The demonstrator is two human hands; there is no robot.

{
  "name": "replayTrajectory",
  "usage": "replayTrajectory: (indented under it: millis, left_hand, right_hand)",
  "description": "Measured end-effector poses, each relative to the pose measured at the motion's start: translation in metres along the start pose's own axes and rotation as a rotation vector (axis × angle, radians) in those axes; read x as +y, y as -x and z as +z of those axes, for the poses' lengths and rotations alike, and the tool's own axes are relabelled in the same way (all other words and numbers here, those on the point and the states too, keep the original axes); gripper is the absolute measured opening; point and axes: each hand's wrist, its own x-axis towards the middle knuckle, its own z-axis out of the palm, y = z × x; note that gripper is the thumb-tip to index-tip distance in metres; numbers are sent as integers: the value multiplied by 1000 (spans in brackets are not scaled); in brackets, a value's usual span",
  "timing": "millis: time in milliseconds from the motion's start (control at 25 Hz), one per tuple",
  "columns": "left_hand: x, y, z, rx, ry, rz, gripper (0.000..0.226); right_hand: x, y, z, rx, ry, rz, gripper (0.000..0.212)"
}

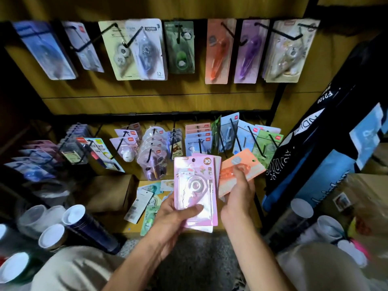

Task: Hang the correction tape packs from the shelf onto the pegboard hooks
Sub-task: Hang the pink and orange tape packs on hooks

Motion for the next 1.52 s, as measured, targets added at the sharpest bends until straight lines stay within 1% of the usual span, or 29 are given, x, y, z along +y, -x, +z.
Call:
replayTrajectory:
  millis: [80,200,240,320,400,440,600,680,760,840,1000,1200,1360,1520]
  left_hand:
    - [7,1,-6,53,50,21,54]
    - [24,4,-14,71,72,53,45]
    - [30,5,-15,69,71,64,42]
    - [43,6,-17,90,91,105,41]
    - [56,5,-19,122,121,161,45]
    - [62,4,-20,140,136,187,45]
    - [84,1,-13,140,173,261,39]
    - [95,0,-6,125,173,302,38]
    - [105,-1,1,116,163,338,35]
    - [110,-3,7,125,139,360,31]
    - [111,-5,16,146,92,361,31]
    - [106,-10,21,178,98,356,33]
    - [109,-11,22,185,109,359,32]
    - [113,-16,22,174,106,360,33]
  right_hand:
    - [-11,2,7,-26,4,-82,36]
    - [-33,5,23,-81,5,-238,13]
    - [-39,6,28,-106,10,-287,9]
    - [-46,10,37,-169,34,-331,14]
    - [-45,16,45,-197,130,-311,23]
    - [-43,19,49,-238,174,-283,27]
    - [-47,32,61,-541,247,-160,42]
    - [-63,40,65,-617,260,-185,37]
    - [-86,42,67,-603,225,-276,27]
    - [-115,42,68,-580,187,-363,25]
    - [-162,34,74,-635,301,-409,28]
    - [-166,32,74,-671,416,-431,19]
    - [-165,37,70,-663,443,-447,27]
    - [-172,40,73,-599,362,-486,25]
